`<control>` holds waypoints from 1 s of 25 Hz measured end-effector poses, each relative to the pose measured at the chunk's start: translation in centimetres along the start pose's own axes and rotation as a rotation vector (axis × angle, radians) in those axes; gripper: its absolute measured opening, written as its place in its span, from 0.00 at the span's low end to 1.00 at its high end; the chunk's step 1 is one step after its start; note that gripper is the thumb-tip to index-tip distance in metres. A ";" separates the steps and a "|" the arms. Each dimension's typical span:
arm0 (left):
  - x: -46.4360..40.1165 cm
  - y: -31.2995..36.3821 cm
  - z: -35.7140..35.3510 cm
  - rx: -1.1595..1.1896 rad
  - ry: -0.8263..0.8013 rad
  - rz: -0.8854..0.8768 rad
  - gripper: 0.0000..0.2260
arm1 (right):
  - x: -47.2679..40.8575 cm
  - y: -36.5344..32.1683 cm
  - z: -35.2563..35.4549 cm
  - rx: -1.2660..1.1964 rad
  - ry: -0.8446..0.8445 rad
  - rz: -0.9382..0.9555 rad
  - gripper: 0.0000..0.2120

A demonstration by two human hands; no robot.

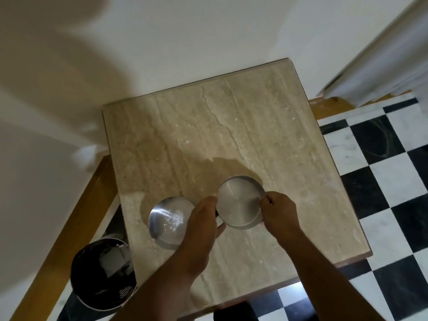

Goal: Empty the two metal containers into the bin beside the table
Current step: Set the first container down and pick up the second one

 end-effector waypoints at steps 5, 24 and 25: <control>-1.5 -0.6 -0.7 -0.017 0.027 0.052 0.17 | -0.8 0.1 -0.6 0.093 0.002 0.037 0.19; 0.6 2.0 8.8 -0.580 0.508 0.068 0.27 | 6.3 -7.0 -11.1 -0.060 -0.047 0.244 0.07; 0.4 1.2 9.6 -0.492 0.446 0.075 0.28 | 6.5 -7.2 -11.7 -0.027 -0.051 0.260 0.06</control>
Point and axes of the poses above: each hand's wrist, its own x-axis away from the middle knuckle, its own z-axis out of the back of the hand, y = z × x, the point moved 2 cm from there along -x, towards the middle knuckle, and after that the axes turned 6 degrees about -y, right-handed, at the moved point
